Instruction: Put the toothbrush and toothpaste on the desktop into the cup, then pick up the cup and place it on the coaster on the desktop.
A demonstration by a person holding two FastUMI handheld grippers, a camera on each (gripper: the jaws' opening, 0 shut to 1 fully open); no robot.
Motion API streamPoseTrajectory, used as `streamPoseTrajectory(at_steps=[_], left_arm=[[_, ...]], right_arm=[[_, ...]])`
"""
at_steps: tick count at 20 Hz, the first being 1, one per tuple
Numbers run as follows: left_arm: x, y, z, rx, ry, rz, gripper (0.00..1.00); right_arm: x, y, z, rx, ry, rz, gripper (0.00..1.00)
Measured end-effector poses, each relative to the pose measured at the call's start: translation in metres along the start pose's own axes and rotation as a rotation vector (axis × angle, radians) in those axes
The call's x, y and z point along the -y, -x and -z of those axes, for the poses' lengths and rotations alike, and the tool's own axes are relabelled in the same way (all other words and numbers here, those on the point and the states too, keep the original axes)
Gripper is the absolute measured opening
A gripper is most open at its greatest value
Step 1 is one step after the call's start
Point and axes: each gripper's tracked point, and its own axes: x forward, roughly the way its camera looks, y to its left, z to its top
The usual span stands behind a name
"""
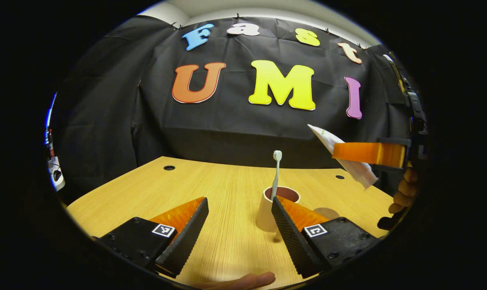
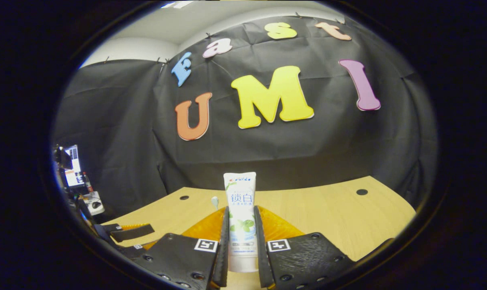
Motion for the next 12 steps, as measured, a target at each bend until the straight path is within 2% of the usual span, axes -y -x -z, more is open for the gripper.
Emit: streamPoseTrajectory(at_steps=[5, 6, 10, 12], left_arm=[[-0.011, 0.015, 0.005, 0.011, -0.008, 0.009, 1.00], [-0.014, 0.017, 0.006, 0.012, -0.013, 0.007, 1.00], [-0.025, 0.023, 0.004, 0.033, -0.017, 0.000, 1.00], [-0.028, 0.024, 0.005, 0.035, -0.013, 0.000, 1.00]], right_arm=[[-0.027, -0.033, 0.005, 0.011, 0.026, -0.016, 0.30], [-0.030, -0.038, 0.006, 0.010, 0.028, -0.015, 0.34], [-0.042, -0.046, -0.001, 0.030, 0.034, -0.017, 0.30], [-0.042, -0.049, -0.005, 0.049, 0.045, -0.009, 0.32]])
